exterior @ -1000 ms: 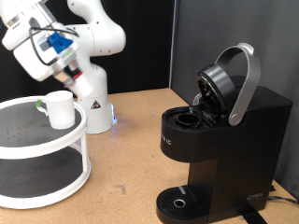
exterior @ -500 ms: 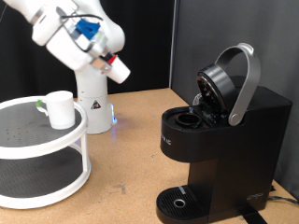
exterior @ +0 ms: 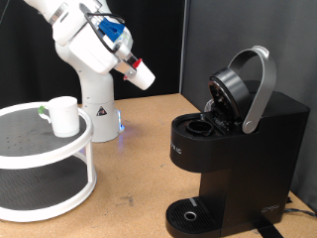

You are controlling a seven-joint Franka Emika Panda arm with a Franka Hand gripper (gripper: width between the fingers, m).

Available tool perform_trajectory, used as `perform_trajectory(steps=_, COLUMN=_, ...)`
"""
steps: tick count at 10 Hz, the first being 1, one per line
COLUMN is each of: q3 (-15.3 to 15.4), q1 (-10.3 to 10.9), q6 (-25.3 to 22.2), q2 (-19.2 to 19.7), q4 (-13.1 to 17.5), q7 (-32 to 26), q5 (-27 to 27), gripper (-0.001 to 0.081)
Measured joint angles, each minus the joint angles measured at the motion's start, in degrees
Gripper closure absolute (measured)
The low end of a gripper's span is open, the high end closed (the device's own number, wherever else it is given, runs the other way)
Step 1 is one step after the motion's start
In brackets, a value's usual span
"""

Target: Make a cup of coffee with the keurig machine

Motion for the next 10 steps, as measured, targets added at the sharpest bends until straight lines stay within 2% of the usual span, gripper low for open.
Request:
perform_trajectory(steps=1, q3=-0.02, q1=0.26, q6=-0.25, q2=0.06, q4=0.36, q7=0.00, q5=2.12, gripper=0.0349)
perform_trajectory(steps=3, q3=0.21, q1=1.77, q6=-1.43, q2=0.83, q4=2.97, q7=-0.22, q5=4.00, gripper=0.0349)
perform_trajectory(steps=7, q3=2.79, q1=3.78, q6=-4.49, q2=5.24, q4=10.12, q7=1.08, q5=2.36, gripper=0.0349)
perform_trajectory(steps=10, q3=3.84, q1=4.12, q6=-4.87, q2=6.53, q4=12.28, q7=1.46, q5=2.39, gripper=0.0357)
